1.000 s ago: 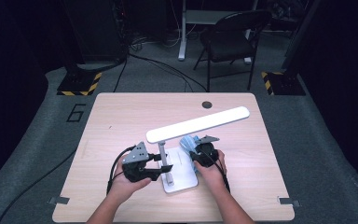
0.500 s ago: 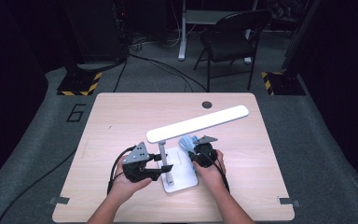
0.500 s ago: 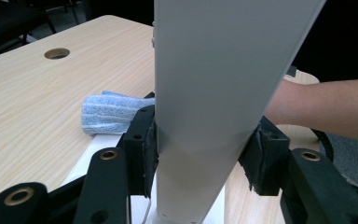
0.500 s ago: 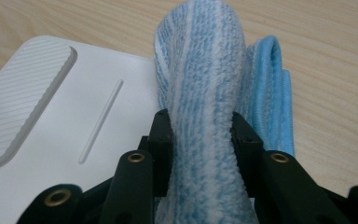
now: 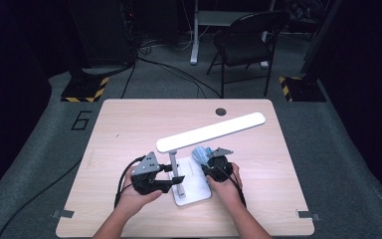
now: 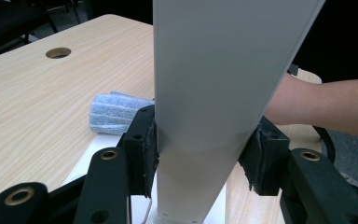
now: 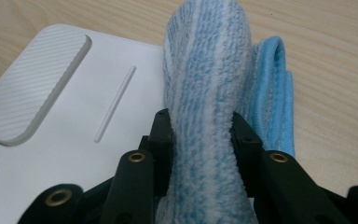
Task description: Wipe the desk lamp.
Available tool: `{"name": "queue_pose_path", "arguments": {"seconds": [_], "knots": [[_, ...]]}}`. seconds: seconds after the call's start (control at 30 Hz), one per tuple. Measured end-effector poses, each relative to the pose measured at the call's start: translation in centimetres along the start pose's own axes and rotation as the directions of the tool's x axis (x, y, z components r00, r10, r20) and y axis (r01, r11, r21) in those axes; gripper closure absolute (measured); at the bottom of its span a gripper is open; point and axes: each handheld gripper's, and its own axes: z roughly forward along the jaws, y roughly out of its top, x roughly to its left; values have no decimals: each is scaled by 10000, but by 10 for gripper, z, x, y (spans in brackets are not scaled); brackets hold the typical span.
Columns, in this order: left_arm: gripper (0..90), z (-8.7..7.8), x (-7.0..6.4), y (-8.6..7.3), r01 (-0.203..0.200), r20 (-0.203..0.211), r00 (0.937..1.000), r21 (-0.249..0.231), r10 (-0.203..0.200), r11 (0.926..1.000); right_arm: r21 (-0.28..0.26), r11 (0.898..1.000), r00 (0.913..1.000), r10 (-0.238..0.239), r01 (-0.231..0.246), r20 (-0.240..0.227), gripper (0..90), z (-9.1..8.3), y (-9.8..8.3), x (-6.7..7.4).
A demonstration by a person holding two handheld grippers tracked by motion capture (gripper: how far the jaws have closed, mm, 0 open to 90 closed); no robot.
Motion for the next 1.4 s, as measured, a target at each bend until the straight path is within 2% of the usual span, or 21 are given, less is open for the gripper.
{"name": "queue_pose_path", "arguments": {"seconds": [0.2,0.23,0.4,0.6,0.7,0.83,0.9,0.97,1.0,1.13,1.27,1.3,1.33,1.4], "knots": [[519,0,-1,1,-3,-149,9999,71,4,10000,36,9999,9998,-95,96,-166,676,-8,-7,0],[519,0,-1,1,-23,-164,9999,98,25,9999,91,10000,9998,3,-1,-180,676,-10,-9,2],[520,0,-1,2,-22,-104,9999,252,25,9997,129,9997,9993,-212,216,-301,676,-17,-16,2],[521,0,-2,3,-30,-165,9999,280,34,9996,121,9998,9988,-182,188,-451,677,-28,-27,4],[522,1,-3,3,-26,-264,9996,227,32,9997,134,9991,9977,-392,400,-559,677,-33,-32,4],[522,0,-2,3,-42,-208,9998,313,49,9995,199,9995,9974,-221,235,-683,677,-43,-41,8],[522,0,-3,3,-27,-225,9997,277,33,9996,145,9991,9960,-381,394,-809,677,-47,-46,7],[522,0,-3,3,-32,-226,9997,285,38,9996,148,9993,9959,-316,330,-853,676,-53,-51,7],[522,0,-3,3,-33,-216,9998,298,39,9995,184,9997,9957,-126,144,-914,676,-56,-54,9],[523,1,-3,3,-29,-269,9996,236,35,9997,321,9987,9943,-356,390,-1002,673,-64,-60,11],[523,0,-3,2,-122,-222,9997,274,128,9996,244,9993,9950,-272,296,-960,674,-64,-61,12],[523,0,-3,2,-95,-205,9997,272,101,9996,334,9994,9952,-62,95,-972,674,-64,-60,13],[524,0,-3,2,-149,-209,9997,271,155,9995,242,9995,9948,-177,202,-999,675,-62,-60,11],[523,0,-2,2,-117,-139,9998,286,121,9995,163,9998,9952,-61,77,-976,675,-60,-59,10]]}}
